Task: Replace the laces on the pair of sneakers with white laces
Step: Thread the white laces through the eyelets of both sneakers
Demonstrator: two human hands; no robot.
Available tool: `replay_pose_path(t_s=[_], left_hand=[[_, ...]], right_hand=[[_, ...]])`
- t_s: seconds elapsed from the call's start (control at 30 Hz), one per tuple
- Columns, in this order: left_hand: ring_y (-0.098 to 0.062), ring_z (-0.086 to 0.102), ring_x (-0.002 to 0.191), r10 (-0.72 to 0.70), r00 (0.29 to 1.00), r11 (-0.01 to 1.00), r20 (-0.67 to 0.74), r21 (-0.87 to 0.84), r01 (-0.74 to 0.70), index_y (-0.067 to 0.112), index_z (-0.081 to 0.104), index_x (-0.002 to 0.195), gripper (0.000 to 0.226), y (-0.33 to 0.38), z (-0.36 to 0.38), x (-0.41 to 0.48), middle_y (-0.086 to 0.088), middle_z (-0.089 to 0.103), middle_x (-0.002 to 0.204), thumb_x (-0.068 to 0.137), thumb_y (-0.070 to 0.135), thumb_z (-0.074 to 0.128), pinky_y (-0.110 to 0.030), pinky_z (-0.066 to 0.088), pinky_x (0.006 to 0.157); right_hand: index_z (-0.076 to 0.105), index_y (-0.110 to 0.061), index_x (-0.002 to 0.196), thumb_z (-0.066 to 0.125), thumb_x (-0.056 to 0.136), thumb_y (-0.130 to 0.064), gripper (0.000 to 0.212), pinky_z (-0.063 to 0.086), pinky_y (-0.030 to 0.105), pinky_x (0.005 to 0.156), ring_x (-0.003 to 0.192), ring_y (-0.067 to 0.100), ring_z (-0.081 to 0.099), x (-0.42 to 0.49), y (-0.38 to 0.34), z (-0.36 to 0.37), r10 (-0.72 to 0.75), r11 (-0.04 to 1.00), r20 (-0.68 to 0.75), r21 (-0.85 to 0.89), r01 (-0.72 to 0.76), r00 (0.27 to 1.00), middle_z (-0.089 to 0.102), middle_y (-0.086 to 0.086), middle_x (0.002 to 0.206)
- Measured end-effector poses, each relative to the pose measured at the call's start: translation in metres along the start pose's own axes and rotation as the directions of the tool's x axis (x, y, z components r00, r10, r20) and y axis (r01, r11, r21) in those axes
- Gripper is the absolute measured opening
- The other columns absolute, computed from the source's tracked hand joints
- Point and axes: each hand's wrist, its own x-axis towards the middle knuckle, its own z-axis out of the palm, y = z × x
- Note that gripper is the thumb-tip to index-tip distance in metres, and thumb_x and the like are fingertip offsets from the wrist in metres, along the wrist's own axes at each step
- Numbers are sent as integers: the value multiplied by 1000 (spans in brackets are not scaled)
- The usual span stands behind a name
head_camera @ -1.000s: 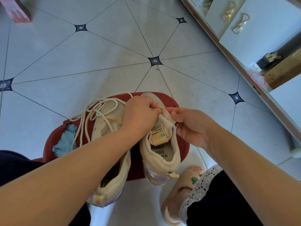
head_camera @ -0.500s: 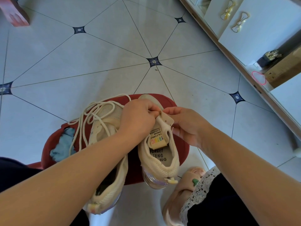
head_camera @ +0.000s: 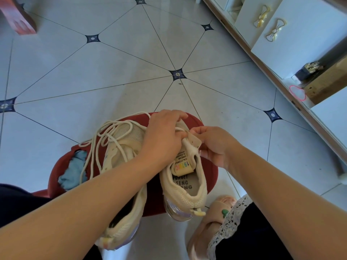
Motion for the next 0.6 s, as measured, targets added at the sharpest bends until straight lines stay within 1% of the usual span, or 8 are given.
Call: replay_pose_path(t_s=[0.1,0.2,0.27,0.3,0.37,0.47,0.53,0.6], left_hand=[[-15,44,115,43,998,999,48,-4,-43,25,58,118,32,1,-1,-1,8,58,112,86,30,57,-35,33,101],[-13,47,109,39,997,998,67,37,-41,29,63,109,42,3,0,-1,11,59,107,76,54,59,-40,36,93],[-11,48,106,28,998,997,57,73,-32,32,64,104,48,4,1,1,12,60,105,69,65,58,-38,35,90],[-10,49,105,23,998,996,61,79,-28,33,64,102,50,5,1,3,13,60,104,67,67,58,-38,36,90],[-10,50,104,12,996,995,90,98,-21,35,63,99,50,5,1,5,14,60,102,63,69,58,-39,37,89],[-11,50,104,14,992,988,122,154,-33,38,61,88,40,4,0,8,15,59,100,63,69,56,-37,36,83],[-11,49,102,27,992,983,126,174,-49,42,56,81,33,4,-1,7,17,57,97,63,70,53,-37,33,80],[-10,47,97,54,992,980,118,184,-75,42,53,78,31,5,-2,5,19,54,91,63,70,52,-37,30,81]], right_hand=[[56,-9,68,50,90,2,25,47,15,42,52,10,56,-3,0,1,-57,997,-70,-49,53,996,60,3,60],[56,-11,70,51,89,-1,22,44,15,41,56,13,55,-6,1,4,-253,945,-206,-261,196,945,60,5,68],[57,-17,73,56,88,-7,18,50,23,53,64,16,60,-6,2,5,-411,866,-279,-417,276,868,64,5,74],[57,-18,74,57,87,-7,16,53,28,60,68,18,62,-7,3,6,-442,853,-301,-432,292,845,65,6,75],[57,-15,80,55,88,-4,14,53,30,63,67,18,61,-9,0,6,-385,911,-336,-284,297,859,64,7,74],[52,-12,87,45,91,4,19,54,21,59,66,14,57,-14,-17,4,-270,951,-349,51,306,897,57,7,76],[49,-10,88,40,93,7,20,55,29,67,66,16,55,-18,-29,0,-244,919,-310,229,321,919,53,8,73],[48,-7,90,37,93,9,19,54,35,68,62,17,52,-23,-35,0,-243,894,-242,321,314,939,49,8,70]])
